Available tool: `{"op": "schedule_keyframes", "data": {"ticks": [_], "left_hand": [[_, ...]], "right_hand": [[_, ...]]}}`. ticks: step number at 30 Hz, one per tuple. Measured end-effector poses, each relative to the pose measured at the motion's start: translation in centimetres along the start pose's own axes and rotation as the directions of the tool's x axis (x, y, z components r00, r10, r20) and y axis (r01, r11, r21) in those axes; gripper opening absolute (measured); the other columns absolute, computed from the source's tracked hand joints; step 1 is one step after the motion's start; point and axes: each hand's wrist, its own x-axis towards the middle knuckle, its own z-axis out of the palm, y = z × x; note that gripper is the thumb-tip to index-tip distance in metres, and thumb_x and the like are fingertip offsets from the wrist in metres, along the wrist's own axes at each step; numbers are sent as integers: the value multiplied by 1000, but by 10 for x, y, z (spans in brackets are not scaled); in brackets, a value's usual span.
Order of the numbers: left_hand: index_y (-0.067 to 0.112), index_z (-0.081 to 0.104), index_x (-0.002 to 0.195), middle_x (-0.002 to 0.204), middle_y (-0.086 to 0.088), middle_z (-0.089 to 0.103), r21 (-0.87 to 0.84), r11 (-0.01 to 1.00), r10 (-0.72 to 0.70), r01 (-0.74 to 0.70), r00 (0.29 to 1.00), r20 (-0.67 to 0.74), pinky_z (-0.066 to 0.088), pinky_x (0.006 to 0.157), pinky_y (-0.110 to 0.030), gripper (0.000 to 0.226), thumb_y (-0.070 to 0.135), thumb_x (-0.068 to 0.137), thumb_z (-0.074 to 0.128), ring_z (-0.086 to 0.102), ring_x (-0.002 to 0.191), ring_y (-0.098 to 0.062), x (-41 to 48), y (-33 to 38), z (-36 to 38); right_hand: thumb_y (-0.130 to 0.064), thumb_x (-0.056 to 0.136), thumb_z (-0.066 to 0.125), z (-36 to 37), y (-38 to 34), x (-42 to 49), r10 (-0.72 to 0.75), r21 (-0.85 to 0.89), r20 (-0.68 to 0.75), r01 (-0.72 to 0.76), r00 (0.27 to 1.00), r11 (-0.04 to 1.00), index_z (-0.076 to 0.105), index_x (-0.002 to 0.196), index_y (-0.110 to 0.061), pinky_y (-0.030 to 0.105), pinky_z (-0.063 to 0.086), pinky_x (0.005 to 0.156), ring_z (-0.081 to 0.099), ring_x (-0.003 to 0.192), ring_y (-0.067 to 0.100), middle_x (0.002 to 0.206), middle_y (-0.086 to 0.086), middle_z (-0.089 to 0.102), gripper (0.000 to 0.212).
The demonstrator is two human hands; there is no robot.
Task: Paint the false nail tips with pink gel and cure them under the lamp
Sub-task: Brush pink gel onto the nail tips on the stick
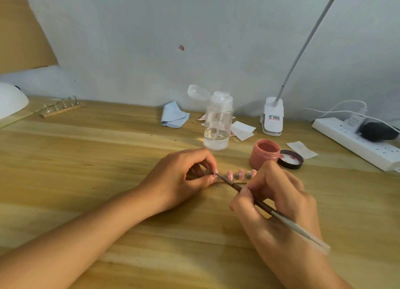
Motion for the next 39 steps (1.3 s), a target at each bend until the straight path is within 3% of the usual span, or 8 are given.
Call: {"op": "schedule_keyframes", "data": {"ticks": [7,10,12,14,16,19,34,39], "left_hand": [[38,61,83,90,17,68,-16,1000,-2,2,1000,20,53,74,-34,15,26,80,69,64,78,-9,-1,2,-1],[39,61,84,90,20,65,19,1000,9,-9,1000,11,45,68,-19,17,26,80,71,60,77,-6,0,0,-1],[37,62,86,89,22,64,24,1000,13,-13,1000,4,42,66,-14,16,26,81,72,59,77,-6,0,-1,0],[35,62,86,88,22,63,31,999,16,-16,1000,1,42,66,-14,12,29,80,72,59,78,-6,0,-1,0],[34,63,86,89,22,64,33,999,15,-15,1000,0,44,67,-16,10,32,79,71,59,78,-6,0,0,0],[35,63,85,89,21,63,30,1000,10,-10,1000,0,44,67,-18,12,30,81,73,59,78,-7,0,0,0],[37,62,82,87,22,64,27,1000,4,-4,1000,9,43,67,-16,21,21,82,75,59,77,-8,-1,3,-1],[42,60,83,87,23,64,19,1000,11,-11,1000,13,43,66,-15,23,22,80,72,59,77,-7,-1,2,-1]], "right_hand": [[-25,77,58,-4,-5,-3,-47,82,-1,47,999,995,52,85,-25,46,50,84,65,74,1,74,-13,66,11],[-2,85,58,14,9,-13,247,239,172,-284,954,929,50,77,-15,35,51,86,64,59,1,56,-15,64,17],[8,98,40,26,44,-21,470,232,143,-491,871,840,44,72,-16,31,50,70,52,34,1,30,-12,48,35],[1,100,44,22,31,-18,399,82,175,-417,900,905,49,73,-13,31,46,67,54,37,1,34,-10,51,31],[-11,83,67,-1,1,-7,208,66,90,-214,974,975,56,71,-7,31,50,82,63,62,-1,57,-8,64,17],[-16,68,68,-6,-8,-3,54,-53,29,-52,998,997,55,68,-12,49,51,86,61,77,-7,64,-9,66,14],[-22,74,58,0,-4,2,52,-5,22,-52,998,999,54,70,-13,49,49,90,57,77,-2,62,-6,65,10],[-16,65,66,0,-5,1,11,-24,12,-10,1000,1000,51,77,-19,41,48,85,56,81,-12,83,-15,63,19]]}}
